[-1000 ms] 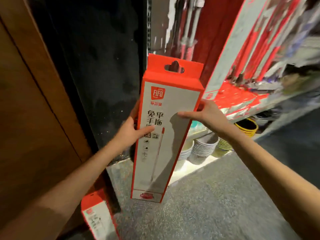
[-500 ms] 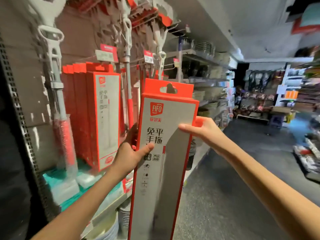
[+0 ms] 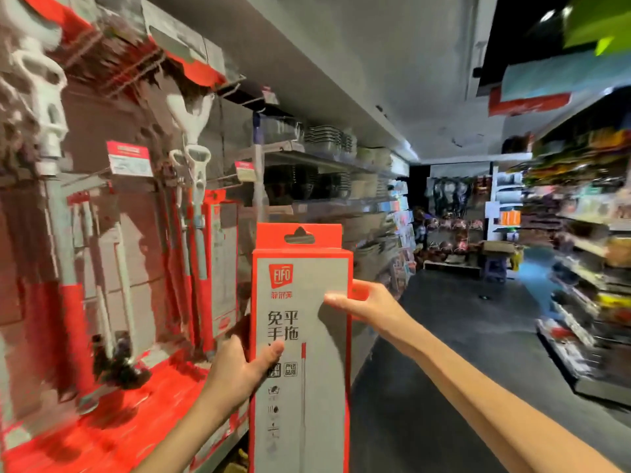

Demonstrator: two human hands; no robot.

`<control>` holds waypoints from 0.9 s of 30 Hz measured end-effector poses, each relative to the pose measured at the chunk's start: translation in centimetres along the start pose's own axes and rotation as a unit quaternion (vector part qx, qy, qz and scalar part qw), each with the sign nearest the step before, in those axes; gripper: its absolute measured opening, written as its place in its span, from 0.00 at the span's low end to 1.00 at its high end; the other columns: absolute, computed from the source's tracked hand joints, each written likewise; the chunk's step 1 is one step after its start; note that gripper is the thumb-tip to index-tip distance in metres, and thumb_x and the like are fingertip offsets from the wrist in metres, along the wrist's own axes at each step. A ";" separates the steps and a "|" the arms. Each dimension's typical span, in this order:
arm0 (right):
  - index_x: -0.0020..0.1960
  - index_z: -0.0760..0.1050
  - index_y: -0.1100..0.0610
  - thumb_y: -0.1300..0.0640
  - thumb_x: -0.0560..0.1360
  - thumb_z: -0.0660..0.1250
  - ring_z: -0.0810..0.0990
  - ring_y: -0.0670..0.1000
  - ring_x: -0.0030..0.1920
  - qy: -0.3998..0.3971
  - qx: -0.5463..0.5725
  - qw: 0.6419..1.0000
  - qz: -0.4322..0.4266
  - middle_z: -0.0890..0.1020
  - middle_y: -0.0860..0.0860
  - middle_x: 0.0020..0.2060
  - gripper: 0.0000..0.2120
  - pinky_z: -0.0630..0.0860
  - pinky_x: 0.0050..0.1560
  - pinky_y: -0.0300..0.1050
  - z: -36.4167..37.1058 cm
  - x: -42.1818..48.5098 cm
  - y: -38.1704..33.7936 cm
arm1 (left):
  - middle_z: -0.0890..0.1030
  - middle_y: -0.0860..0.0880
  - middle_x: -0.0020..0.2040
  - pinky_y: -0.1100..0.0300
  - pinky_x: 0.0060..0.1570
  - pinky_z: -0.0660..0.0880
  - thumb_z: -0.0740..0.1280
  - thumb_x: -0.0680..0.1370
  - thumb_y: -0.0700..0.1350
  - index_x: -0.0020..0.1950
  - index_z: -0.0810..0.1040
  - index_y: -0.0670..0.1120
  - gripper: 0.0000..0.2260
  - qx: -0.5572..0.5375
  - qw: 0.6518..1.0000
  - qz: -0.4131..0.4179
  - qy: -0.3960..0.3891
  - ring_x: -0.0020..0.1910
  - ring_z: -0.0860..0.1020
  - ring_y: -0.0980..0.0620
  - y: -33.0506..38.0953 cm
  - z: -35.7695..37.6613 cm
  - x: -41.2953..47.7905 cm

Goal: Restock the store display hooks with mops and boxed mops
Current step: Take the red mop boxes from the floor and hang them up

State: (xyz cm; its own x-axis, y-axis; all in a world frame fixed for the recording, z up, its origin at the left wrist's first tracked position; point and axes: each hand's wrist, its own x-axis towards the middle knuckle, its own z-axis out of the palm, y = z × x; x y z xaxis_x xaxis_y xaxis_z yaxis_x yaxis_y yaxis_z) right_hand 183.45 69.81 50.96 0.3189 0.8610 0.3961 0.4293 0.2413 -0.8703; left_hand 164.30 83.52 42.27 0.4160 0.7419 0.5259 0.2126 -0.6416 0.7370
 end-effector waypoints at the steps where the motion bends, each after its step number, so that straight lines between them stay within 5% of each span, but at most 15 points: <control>1: 0.56 0.78 0.49 0.54 0.73 0.71 0.83 0.38 0.45 -0.004 0.002 1.000 0.004 0.84 0.40 0.46 0.12 0.77 0.41 0.30 -0.6 2.3 1.7 | 0.83 0.52 0.46 0.49 0.47 0.78 0.62 0.60 0.79 0.50 0.77 0.50 0.36 0.011 1.000 -0.006 0.000 0.45 0.82 0.53 -1.8 1.5 2.2; 4: 0.52 0.76 0.41 0.51 0.73 0.71 0.81 0.33 0.43 -0.024 -0.003 1.000 0.006 0.82 0.34 0.42 0.09 0.75 0.37 0.28 -1.9 9.0 6.6 | 0.82 0.51 0.48 0.46 0.48 0.77 0.62 0.62 0.77 0.53 0.75 0.49 0.35 0.038 0.999 -0.023 0.004 0.47 0.81 0.51 -5.9 5.2 8.1; 11: 0.52 0.78 0.44 0.54 0.72 0.73 0.82 0.36 0.45 -0.077 0.023 0.997 0.020 0.84 0.37 0.44 0.10 0.77 0.45 0.30 -3.2 24.8 14.0 | 0.81 0.59 0.55 0.54 0.53 0.76 0.66 0.62 0.69 0.60 0.72 0.61 0.29 0.039 0.998 -0.030 0.028 0.53 0.79 0.60 -9.7 9.3 19.6; 15: 0.51 0.79 0.45 0.53 0.71 0.73 0.83 0.42 0.51 -0.118 0.048 0.992 0.000 0.85 0.41 0.47 0.10 0.78 0.54 0.40 -2.3 34.0 16.8 | 0.81 0.68 0.46 0.67 0.45 0.74 0.67 0.61 0.63 0.58 0.71 0.65 0.25 0.043 0.995 -0.045 0.080 0.46 0.78 0.71 -12.4 10.4 26.4; 17: 0.54 0.79 0.46 0.53 0.72 0.73 0.83 0.40 0.48 -0.144 0.068 0.987 -0.003 0.85 0.41 0.46 0.11 0.78 0.49 0.35 -1.4 38.2 17.8 | 0.79 0.73 0.44 0.70 0.43 0.73 0.67 0.61 0.63 0.53 0.71 0.69 0.21 0.047 0.992 -0.048 0.111 0.45 0.78 0.71 -13.6 10.4 29.2; 20: 0.56 0.78 0.55 0.57 0.73 0.71 0.83 0.37 0.42 -0.179 0.103 0.978 -0.025 0.84 0.43 0.44 0.12 0.78 0.45 0.31 0.1 44.8 18.7 | 0.80 0.65 0.50 0.67 0.48 0.72 0.69 0.64 0.62 0.59 0.73 0.59 0.24 0.049 0.984 -0.046 0.164 0.50 0.78 0.69 -15.9 10.3 33.6; 24: 0.59 0.77 0.57 0.59 0.74 0.71 0.82 0.34 0.37 -0.226 0.153 0.960 -0.058 0.83 0.44 0.44 0.14 0.74 0.35 0.25 1.8 53.0 19.9 | 0.80 0.62 0.50 0.77 0.43 0.71 0.72 0.73 0.40 0.57 0.72 0.55 0.17 0.071 0.971 -0.049 0.222 0.47 0.76 0.75 -17.6 10.0 39.6; 27: 0.59 0.77 0.61 0.63 0.73 0.71 0.82 0.36 0.38 -0.250 0.169 0.949 -0.087 0.83 0.49 0.48 0.15 0.74 0.39 0.26 2.9 58.8 20.5 | 0.80 0.70 0.47 0.76 0.42 0.71 0.73 0.70 0.51 0.56 0.71 0.60 0.17 0.111 0.961 -0.051 0.247 0.47 0.77 0.74 -18.3 9.1 43.3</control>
State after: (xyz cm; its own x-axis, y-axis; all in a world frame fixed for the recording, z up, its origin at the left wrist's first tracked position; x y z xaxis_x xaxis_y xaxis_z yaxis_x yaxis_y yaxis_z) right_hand 208.50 126.68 55.59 -0.2094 0.8789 0.4285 0.1151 0.4574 -0.8818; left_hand 186.47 125.62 47.71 -0.0748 0.7697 0.6341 0.4368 -0.5463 0.7147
